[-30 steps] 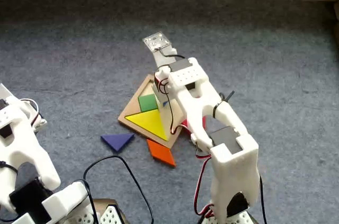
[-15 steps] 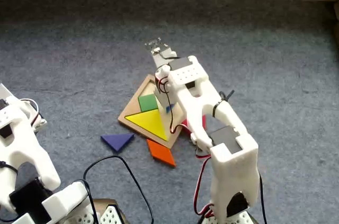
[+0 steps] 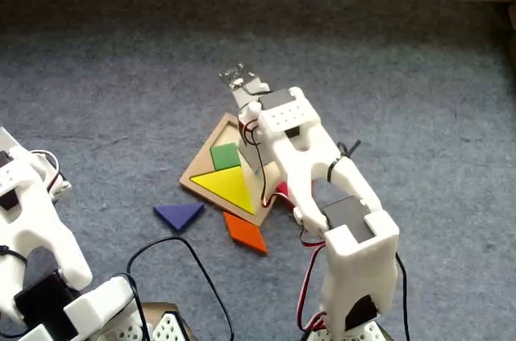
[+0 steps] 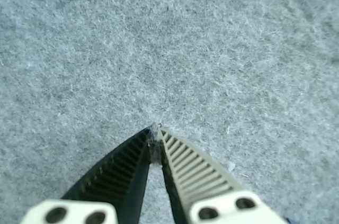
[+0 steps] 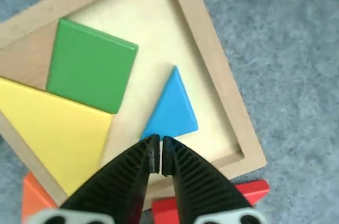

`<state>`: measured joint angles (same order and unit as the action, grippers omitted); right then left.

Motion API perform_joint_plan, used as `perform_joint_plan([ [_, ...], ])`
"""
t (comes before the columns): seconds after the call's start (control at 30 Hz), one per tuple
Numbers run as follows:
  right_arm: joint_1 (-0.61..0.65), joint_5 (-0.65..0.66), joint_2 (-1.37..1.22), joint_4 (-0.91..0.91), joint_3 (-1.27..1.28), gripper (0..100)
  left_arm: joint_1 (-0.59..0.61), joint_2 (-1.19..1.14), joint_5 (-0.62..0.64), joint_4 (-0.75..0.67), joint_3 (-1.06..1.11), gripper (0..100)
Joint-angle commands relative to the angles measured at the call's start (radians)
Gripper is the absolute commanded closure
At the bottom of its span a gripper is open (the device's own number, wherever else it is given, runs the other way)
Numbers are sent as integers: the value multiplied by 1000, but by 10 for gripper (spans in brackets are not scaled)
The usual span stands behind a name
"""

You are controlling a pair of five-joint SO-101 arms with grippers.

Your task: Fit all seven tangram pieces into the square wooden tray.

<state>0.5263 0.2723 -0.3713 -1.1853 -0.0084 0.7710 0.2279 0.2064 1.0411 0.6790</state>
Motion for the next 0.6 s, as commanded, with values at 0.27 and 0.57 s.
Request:
perform_joint_plan([
  [0.27,-99,15,-25,56,-18,974,-21,35,-8,0,-39,989],
  [0.57,-99,17,-73,65,-131,974,-21,35,-8,0,-39,989],
])
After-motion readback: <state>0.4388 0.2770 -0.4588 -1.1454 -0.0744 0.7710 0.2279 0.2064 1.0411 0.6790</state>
